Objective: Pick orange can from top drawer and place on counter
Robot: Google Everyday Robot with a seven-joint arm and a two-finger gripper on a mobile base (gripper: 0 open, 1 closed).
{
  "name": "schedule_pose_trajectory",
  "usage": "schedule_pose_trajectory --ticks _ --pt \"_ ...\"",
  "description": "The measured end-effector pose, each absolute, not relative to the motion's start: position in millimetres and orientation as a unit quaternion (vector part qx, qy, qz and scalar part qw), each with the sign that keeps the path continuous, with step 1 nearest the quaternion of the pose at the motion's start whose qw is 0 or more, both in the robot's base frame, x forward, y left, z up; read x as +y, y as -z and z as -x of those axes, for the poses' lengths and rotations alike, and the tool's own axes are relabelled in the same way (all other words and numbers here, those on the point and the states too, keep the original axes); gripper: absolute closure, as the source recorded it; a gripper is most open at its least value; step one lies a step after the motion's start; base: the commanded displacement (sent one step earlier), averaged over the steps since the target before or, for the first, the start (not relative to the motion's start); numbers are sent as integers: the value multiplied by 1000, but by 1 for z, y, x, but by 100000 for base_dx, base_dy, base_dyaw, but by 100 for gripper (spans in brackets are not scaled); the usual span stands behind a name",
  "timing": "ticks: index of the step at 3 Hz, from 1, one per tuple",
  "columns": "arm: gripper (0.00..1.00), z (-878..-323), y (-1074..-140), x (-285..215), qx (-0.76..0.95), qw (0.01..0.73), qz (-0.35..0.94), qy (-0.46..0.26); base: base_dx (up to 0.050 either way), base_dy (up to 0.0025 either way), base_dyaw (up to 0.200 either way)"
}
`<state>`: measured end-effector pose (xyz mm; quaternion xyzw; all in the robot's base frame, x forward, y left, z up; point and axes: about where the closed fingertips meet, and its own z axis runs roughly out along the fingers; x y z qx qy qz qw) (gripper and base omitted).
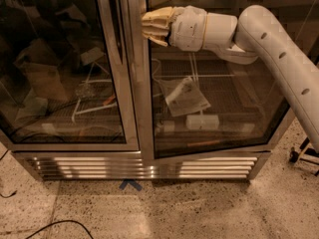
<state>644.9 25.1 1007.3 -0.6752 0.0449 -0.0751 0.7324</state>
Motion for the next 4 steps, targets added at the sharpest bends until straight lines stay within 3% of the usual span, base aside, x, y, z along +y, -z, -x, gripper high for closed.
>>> schedule_pose_trajectory --ticks 4 --pt "100 -634 -1018 19 27 741 668 63 0 0 0"
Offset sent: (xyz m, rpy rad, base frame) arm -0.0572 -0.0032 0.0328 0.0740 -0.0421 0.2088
